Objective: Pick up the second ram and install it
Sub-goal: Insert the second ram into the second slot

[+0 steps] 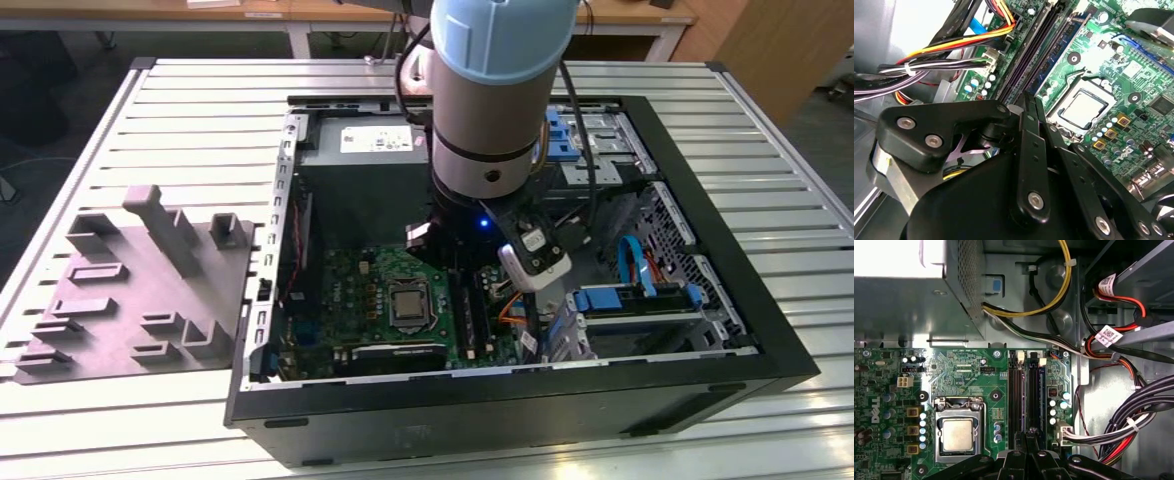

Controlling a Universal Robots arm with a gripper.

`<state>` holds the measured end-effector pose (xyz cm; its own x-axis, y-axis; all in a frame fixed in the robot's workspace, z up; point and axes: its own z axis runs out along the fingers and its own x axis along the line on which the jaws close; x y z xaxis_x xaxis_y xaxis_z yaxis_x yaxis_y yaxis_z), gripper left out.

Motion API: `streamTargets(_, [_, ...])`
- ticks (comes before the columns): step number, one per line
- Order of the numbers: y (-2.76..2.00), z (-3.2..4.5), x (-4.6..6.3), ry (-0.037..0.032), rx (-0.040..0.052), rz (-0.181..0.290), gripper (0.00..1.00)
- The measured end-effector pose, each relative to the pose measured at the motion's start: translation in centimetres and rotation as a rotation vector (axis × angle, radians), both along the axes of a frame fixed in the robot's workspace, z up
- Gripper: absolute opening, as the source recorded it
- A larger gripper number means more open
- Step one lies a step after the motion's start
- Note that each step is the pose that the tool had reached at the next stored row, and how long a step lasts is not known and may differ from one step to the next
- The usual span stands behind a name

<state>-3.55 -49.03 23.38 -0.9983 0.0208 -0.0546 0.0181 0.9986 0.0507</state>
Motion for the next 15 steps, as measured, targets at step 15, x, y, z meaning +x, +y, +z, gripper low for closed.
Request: streamTargets(15, [0.07, -0.15, -0.02, -0.0002, 0.0038, 0.0, 0.11])
